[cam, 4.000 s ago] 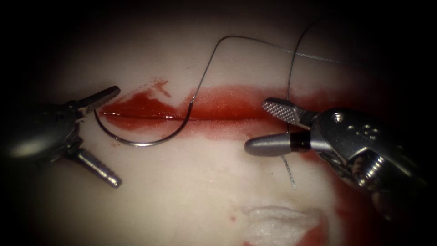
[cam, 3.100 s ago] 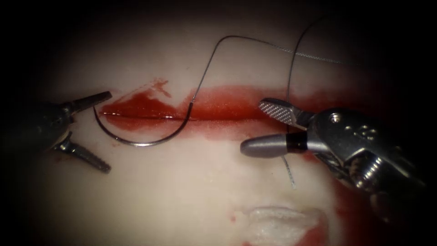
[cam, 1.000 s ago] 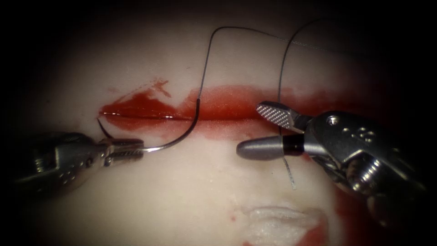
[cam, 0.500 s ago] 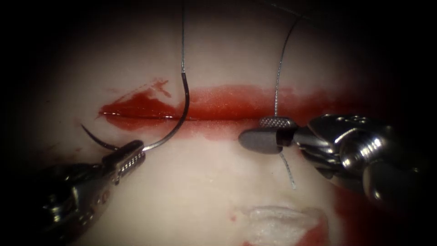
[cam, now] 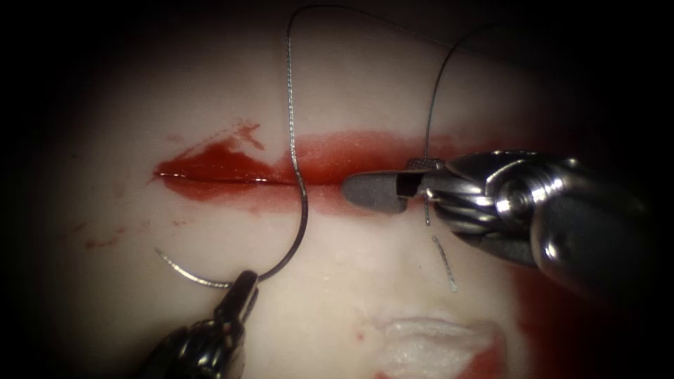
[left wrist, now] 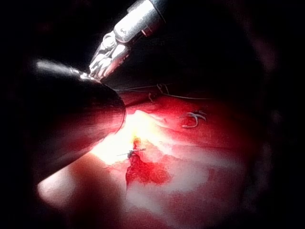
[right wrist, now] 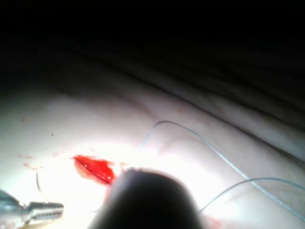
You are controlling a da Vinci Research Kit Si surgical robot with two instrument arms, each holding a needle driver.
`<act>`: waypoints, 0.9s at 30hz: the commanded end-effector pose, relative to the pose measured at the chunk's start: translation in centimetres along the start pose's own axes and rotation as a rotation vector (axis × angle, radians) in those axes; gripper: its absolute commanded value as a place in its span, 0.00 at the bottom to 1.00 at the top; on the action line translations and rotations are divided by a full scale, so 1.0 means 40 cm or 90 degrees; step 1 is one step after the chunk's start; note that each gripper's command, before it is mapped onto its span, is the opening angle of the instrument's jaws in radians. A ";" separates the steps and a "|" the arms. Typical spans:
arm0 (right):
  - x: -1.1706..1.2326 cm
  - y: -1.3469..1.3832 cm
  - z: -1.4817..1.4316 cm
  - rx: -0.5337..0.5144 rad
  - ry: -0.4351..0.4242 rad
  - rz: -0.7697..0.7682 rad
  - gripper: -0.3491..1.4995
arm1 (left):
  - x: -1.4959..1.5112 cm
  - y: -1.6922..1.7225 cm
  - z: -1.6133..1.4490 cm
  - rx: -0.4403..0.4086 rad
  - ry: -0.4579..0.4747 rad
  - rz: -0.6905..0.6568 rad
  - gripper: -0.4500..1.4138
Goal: Wound Closure
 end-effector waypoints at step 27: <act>-0.0032 -0.0070 0.0120 -0.005 -0.077 -0.015 0.68 | -0.0093 0.0004 -0.0044 -0.033 0.074 0.176 0.00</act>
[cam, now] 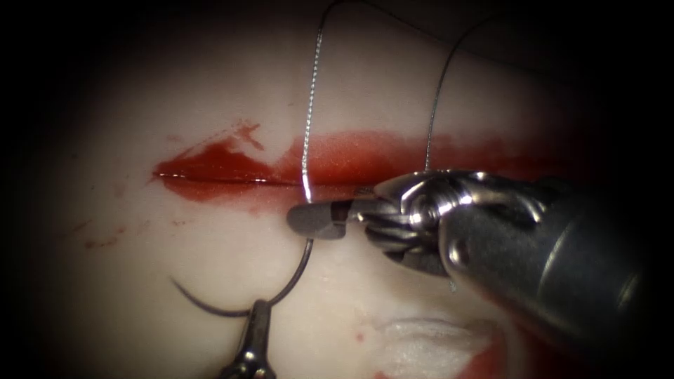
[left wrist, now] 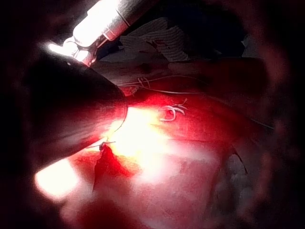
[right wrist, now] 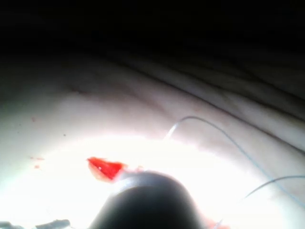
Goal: Wound Closure
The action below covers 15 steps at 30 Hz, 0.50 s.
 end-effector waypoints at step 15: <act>0.0031 -0.0022 0.0028 -0.042 -0.017 -0.008 0.00 | -0.0004 0.0035 0.0013 -0.004 -0.014 0.002 0.00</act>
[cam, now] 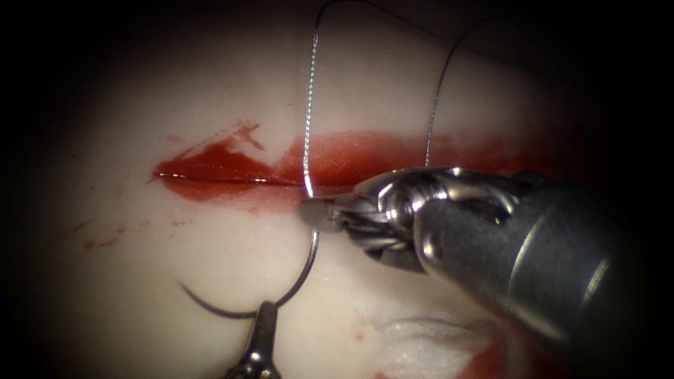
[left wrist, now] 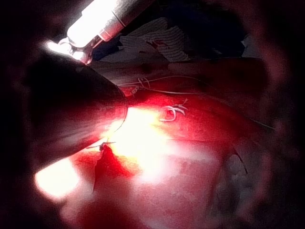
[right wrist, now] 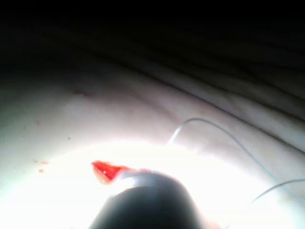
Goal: Wound Closure
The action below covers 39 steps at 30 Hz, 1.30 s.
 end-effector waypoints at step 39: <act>0.0155 0.0210 -0.0049 0.363 0.234 -0.443 0.00 | 0.0414 0.0200 0.0066 0.507 -0.598 -1.158 0.62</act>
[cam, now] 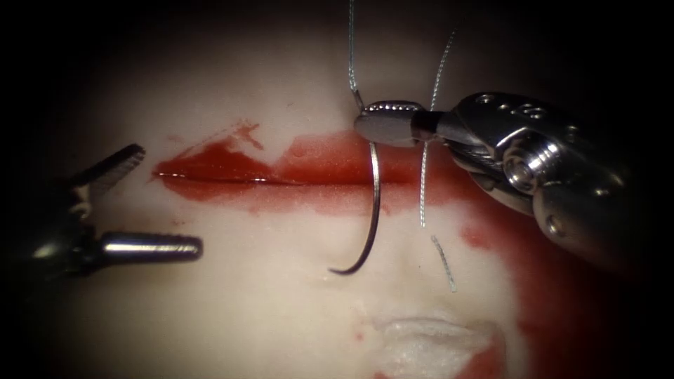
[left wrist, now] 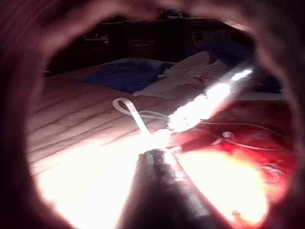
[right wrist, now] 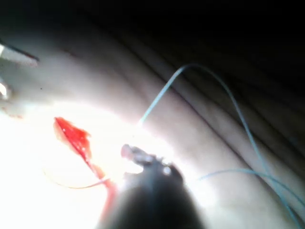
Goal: Wound Closure
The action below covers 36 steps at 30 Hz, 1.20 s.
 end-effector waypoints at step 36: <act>0.0137 -0.0110 0.0121 0.124 0.288 -0.203 0.00 | 0.0159 0.0055 0.0206 0.235 0.012 -0.596 0.58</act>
